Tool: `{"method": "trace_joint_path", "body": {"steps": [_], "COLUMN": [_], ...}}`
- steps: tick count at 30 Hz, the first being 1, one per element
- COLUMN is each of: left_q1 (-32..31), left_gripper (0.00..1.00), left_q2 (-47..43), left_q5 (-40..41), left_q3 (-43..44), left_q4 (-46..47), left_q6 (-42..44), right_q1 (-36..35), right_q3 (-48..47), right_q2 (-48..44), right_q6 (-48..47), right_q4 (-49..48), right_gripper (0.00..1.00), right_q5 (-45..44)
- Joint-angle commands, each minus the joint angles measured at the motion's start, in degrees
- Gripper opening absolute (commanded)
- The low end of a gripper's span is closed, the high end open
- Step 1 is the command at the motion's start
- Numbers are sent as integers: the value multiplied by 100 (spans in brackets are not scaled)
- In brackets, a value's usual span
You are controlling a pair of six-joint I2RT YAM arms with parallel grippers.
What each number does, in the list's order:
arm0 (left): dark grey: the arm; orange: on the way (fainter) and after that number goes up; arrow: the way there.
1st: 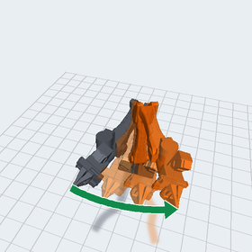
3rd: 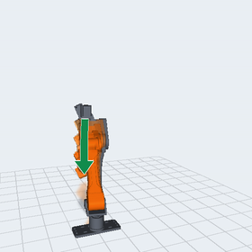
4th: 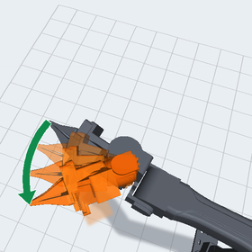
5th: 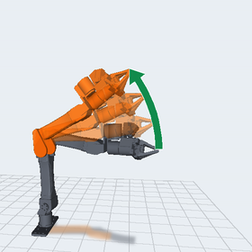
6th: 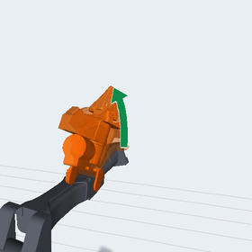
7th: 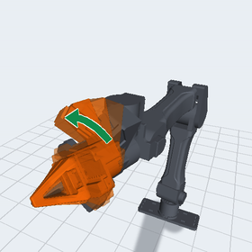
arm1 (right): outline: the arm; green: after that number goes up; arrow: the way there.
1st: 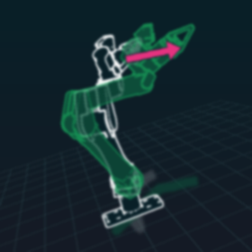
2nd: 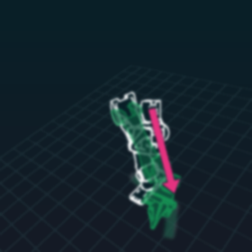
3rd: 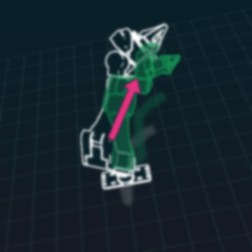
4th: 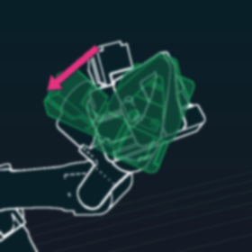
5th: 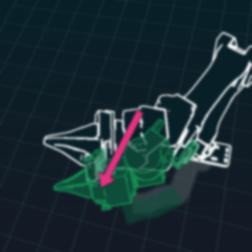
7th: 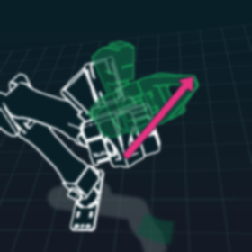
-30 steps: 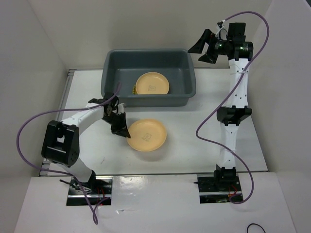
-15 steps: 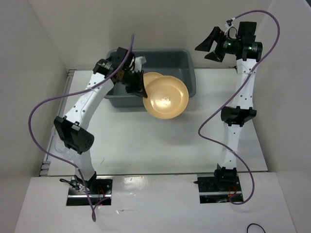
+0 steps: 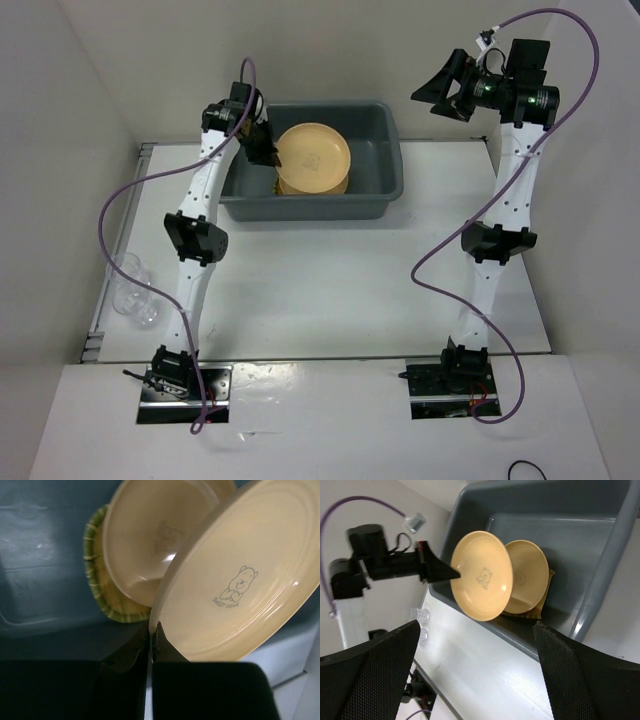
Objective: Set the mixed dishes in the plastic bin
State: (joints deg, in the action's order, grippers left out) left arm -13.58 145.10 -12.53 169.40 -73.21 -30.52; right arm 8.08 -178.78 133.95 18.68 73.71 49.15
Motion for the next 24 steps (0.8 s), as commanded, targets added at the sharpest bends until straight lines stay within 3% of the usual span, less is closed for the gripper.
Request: {"method": "trace_joint_path", "body": {"steps": [1,10,24], "left_q1": [58,277,277], "left_gripper": [0,0,2], "left_q2": [369,1265,1662], "left_q5": [189,190,58], "left_q3": [601,998,998], "left_q4": [-115,25,255], "left_q6": [-86,-199,-490], "right_q1": [45,98,98], "right_q3": [-105,-105,-105], "right_q2": [-360,-414,-466], "right_q6": [-154,-207,-207], "right_q4": [47,47,47], "right_gripper": [99,99,99], "right_q5": [340,456,623]}}
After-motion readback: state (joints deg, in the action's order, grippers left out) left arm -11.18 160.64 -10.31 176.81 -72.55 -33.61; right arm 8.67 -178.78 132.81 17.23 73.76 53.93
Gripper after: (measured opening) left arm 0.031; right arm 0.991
